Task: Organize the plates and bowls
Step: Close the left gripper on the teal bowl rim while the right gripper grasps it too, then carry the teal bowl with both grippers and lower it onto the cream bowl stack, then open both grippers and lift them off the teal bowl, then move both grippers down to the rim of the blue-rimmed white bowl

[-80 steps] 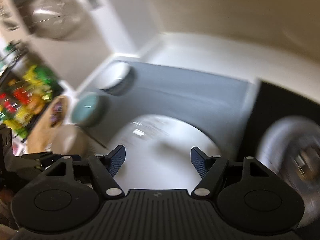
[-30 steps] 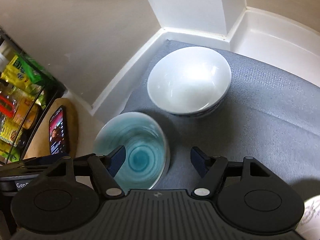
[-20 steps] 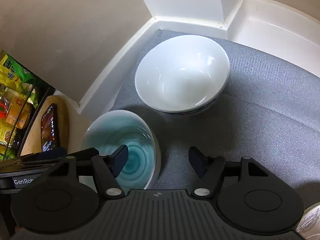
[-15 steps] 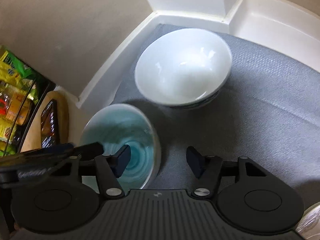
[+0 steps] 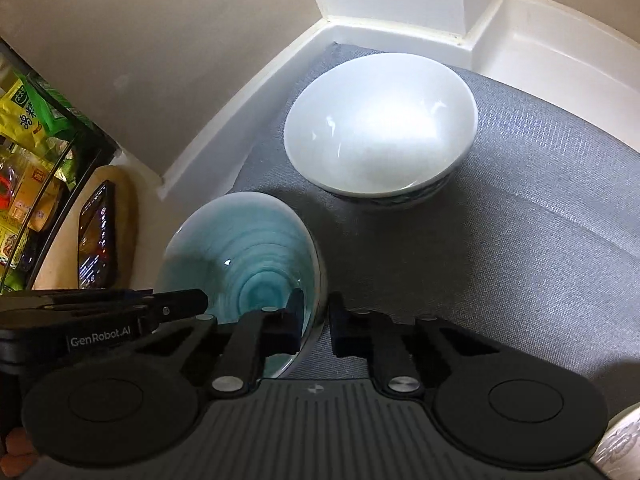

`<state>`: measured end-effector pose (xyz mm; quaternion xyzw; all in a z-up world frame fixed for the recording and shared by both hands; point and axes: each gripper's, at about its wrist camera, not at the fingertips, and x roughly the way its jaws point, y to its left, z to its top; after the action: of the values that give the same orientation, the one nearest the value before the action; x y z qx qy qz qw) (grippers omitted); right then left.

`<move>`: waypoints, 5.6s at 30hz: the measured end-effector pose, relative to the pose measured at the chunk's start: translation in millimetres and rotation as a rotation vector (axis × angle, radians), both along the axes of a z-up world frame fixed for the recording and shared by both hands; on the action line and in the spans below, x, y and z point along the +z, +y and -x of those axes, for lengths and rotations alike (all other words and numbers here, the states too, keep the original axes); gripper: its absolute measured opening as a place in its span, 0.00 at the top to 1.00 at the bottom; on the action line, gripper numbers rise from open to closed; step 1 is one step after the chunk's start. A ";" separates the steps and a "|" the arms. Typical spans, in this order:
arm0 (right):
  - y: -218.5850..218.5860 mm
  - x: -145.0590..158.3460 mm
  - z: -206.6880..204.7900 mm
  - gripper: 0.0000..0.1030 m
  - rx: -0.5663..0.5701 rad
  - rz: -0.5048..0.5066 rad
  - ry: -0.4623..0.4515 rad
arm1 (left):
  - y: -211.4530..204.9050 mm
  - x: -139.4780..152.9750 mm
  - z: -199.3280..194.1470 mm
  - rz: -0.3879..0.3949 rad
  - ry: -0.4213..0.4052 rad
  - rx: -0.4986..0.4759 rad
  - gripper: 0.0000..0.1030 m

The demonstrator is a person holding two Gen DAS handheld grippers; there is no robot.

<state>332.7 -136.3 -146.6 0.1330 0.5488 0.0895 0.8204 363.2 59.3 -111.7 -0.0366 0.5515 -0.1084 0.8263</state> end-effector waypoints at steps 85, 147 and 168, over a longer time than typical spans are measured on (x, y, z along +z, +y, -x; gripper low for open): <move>30.9 39.7 89.9 0.69 0.174 -0.023 0.010 | 67.0 48.0 122.2 0.025 0.016 0.020 0.47; -89.7 54.0 -35.2 0.33 -0.328 -0.072 -0.122 | -77.0 76.2 -56.2 0.100 -0.101 0.001 0.00; -104.6 27.5 -49.8 0.28 -0.250 -0.048 -0.109 | -90.9 51.4 -73.3 -0.035 -0.103 -0.047 0.00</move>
<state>382.4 -241.0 -119.1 0.2149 0.4802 0.0065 0.8504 436.5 -31.6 -60.3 -0.0035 0.5106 -0.1196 0.8515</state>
